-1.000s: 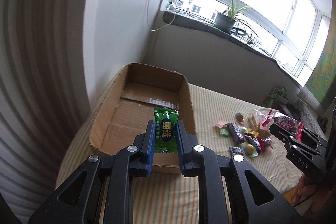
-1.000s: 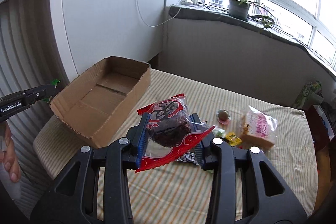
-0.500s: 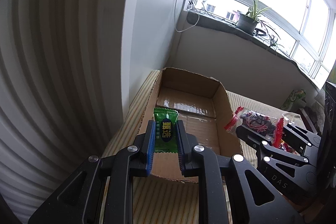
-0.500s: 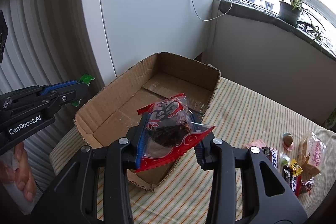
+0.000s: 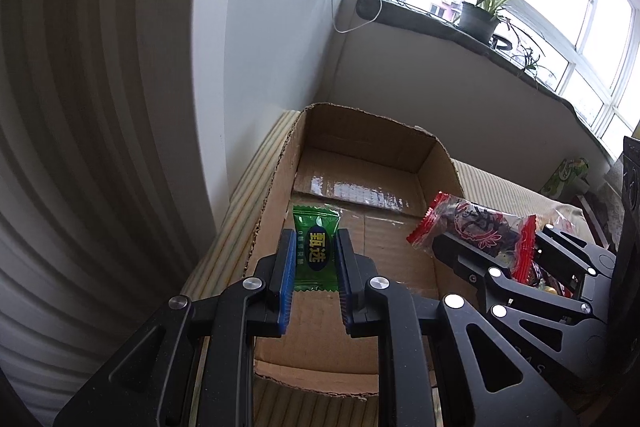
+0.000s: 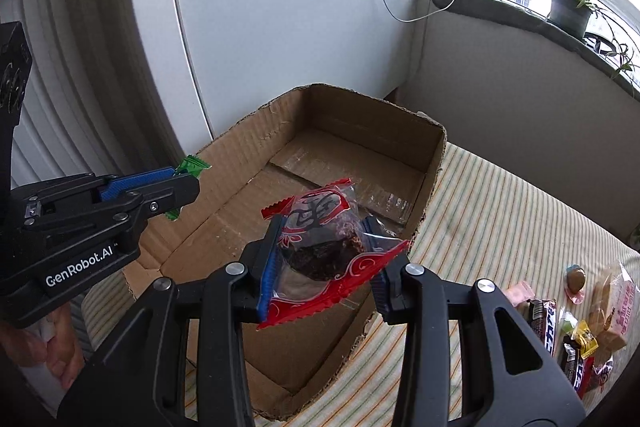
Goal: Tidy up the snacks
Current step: 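Carry both snacks to the cardboard box and open both tools to drop them, then move both tools back from the box toward the remaining snacks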
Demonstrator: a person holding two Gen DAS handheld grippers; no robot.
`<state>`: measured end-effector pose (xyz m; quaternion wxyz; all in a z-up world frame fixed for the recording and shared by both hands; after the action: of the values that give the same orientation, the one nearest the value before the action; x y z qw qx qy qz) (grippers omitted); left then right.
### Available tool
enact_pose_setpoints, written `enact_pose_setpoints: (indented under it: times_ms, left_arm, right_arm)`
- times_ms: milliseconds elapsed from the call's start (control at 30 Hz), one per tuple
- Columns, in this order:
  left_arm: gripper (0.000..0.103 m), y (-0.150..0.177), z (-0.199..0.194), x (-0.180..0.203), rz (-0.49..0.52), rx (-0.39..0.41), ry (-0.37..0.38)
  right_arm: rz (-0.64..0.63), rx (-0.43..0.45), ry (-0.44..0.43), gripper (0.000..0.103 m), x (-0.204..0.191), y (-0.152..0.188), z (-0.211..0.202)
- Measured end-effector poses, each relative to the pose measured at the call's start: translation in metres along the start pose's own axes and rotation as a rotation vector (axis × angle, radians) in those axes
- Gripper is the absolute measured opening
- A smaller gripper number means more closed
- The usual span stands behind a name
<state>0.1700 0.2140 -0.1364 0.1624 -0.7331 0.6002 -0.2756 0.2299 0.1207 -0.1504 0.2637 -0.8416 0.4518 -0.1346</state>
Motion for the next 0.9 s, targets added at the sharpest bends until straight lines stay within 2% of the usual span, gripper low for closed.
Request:
enact_pose_setpoints:
  times_ms: [67,100,167,200,567,900]
  left_arm:
    - [0.020,0.000,0.004,-0.003,-0.014,-0.012,-0.005]
    - [0.020,0.000,0.005,-0.004,-0.021,-0.015,-0.008]
    - [0.034,0.002,0.005,-0.007,-0.030,-0.022,-0.019]
    - [0.038,0.002,0.004,-0.008,-0.035,-0.019,-0.021]
    - [0.062,-0.001,-0.007,-0.003,-0.024,0.013,-0.028]
    - [0.068,0.000,-0.023,0.005,-0.011,0.041,-0.066]
  right_arm:
    - [-0.003,0.003,0.002,0.043,-0.001,0.000,0.002]
    - [-0.002,0.007,0.013,0.051,0.000,0.000,0.003]
    - [0.002,0.016,0.010,0.063,0.001,0.000,0.001]
    - [0.005,0.019,0.007,0.065,0.001,0.000,0.000]
    - [0.012,0.041,0.028,0.065,0.004,0.002,-0.019]
    - [0.021,0.076,0.035,0.065,0.007,0.007,-0.043]
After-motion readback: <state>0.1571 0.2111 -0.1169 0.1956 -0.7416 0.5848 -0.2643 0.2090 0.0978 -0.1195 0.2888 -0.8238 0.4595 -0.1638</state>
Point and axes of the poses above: each gripper's, at about its wrist camera, not at the fingertips, and z roughly the way its jaws point, x to its right, y to its underside, the point moved 4 cm from there along z, roughly the way its jaws point, and after that the axes turned 10 degrees about -x, right-handed, at the moved point
